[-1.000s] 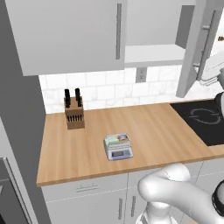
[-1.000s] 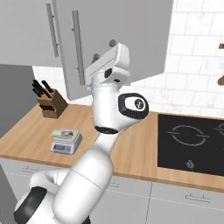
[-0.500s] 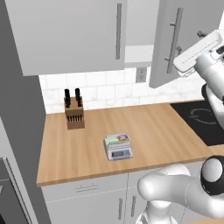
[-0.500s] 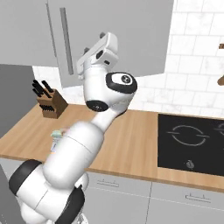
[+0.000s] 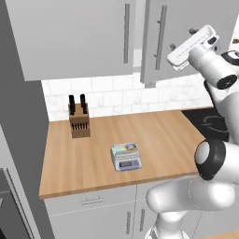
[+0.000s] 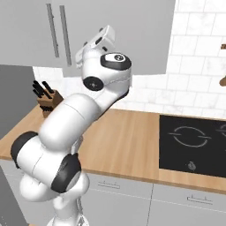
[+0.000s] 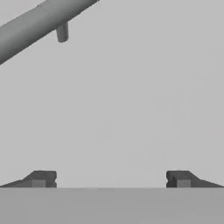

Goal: Pick the bar and place it on the digital scale for weighing, and close the cabinet.

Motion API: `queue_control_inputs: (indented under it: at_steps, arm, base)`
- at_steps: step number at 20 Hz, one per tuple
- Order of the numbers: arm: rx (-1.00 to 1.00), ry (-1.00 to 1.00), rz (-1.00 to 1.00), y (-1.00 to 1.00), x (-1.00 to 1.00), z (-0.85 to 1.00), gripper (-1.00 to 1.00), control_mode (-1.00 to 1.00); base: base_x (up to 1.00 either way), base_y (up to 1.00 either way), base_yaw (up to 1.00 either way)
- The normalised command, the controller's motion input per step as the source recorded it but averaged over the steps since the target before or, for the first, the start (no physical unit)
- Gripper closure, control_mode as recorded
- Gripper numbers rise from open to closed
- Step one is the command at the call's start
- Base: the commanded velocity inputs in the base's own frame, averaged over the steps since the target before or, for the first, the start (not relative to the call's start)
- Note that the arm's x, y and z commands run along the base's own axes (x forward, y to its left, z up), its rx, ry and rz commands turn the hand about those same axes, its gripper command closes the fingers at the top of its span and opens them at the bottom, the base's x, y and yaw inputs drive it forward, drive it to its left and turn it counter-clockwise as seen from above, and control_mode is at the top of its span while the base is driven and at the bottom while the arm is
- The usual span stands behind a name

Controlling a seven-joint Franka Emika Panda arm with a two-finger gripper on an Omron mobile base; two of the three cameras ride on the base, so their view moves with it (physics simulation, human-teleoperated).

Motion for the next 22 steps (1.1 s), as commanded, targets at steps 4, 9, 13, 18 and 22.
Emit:
queue_control_inputs:
  at_steps: [4, 9, 13, 18, 22]
  arm:
    - [0.00, 0.13, 0.02, 0.00, 1.00, -0.04, -1.00, -1.00]
    - [0.00, 0.12, 0.02, 0.00, 1.00, -0.07, -1.00, -1.00]
    - [0.00, 0.08, 0.00, 0.00, 1.00, -0.12, -1.00, -1.00]
    - [0.00, 0.03, 0.00, -0.04, 0.97, -0.06, -1.00, -1.00]
    - [0.00, 0.00, 0.00, -0.16, 0.26, 0.00, -1.00, -1.00]
  base:
    - [0.00, 0.00, 0.00]
    - [0.00, 0.00, 0.00]
    - [0.00, 0.00, 0.00]
    - [0.00, 0.00, 0.00]
    - [0.00, 0.00, 0.00]
